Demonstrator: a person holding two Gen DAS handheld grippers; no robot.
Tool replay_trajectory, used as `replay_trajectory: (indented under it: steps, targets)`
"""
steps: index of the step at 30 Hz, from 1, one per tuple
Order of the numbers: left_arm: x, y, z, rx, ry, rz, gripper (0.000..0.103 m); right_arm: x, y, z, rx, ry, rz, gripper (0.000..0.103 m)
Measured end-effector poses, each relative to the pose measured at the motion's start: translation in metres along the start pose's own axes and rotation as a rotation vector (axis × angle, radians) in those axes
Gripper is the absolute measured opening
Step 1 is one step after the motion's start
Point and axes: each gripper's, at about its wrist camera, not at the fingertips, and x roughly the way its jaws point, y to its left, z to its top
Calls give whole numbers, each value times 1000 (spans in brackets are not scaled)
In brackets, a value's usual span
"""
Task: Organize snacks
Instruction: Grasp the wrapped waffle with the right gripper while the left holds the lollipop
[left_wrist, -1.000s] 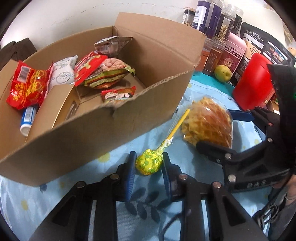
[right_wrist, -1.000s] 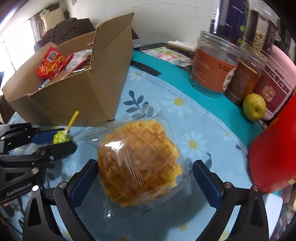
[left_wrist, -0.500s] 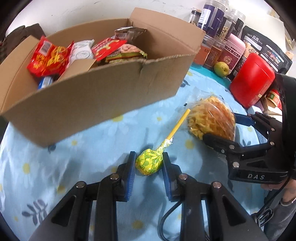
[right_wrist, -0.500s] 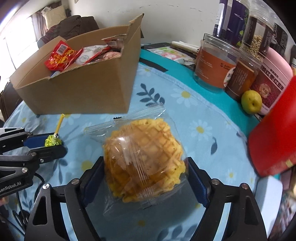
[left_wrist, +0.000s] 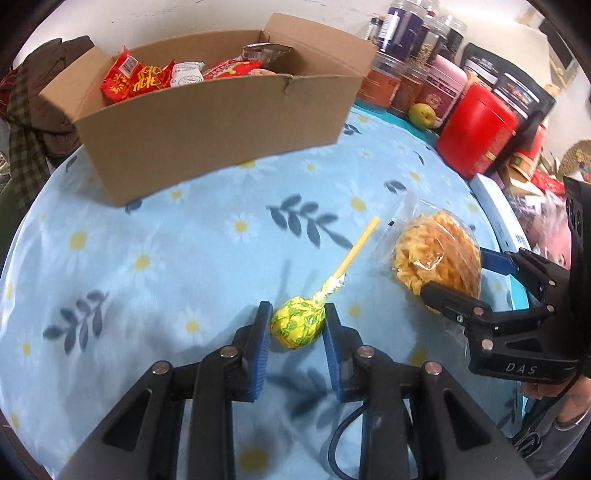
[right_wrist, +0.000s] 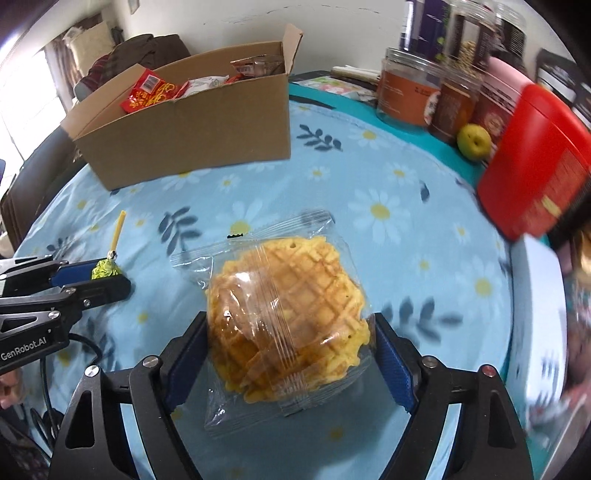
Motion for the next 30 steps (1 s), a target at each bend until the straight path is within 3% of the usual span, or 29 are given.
replay_trajectory:
  steps: [10, 13, 15, 24, 26, 30]
  targets:
    - [-16, -11, -30, 7, -1, -11, 27, -31, 16, -49, 59, -5, -8, 87]
    - [-21, -12, -33, 2, -5, -14, 27, -36, 20, -56, 37, -3, 5, 97]
    - [-22, -13, -34, 0, -7, -15, 27, -38, 22, -56, 18, -8, 16, 102]
    - [-25, -15, -39, -16, -3, -22, 27, -21, 37, -46, -170, 20, -17, 103]
    - [-25, -16, -40, -20, -4, -24, 27, -9, 35, -45, -178, 64, -10, 103]
    - [-26, -16, -41, -28, -6, -25, 27, -7, 28, -46, -129, 54, 19, 103]
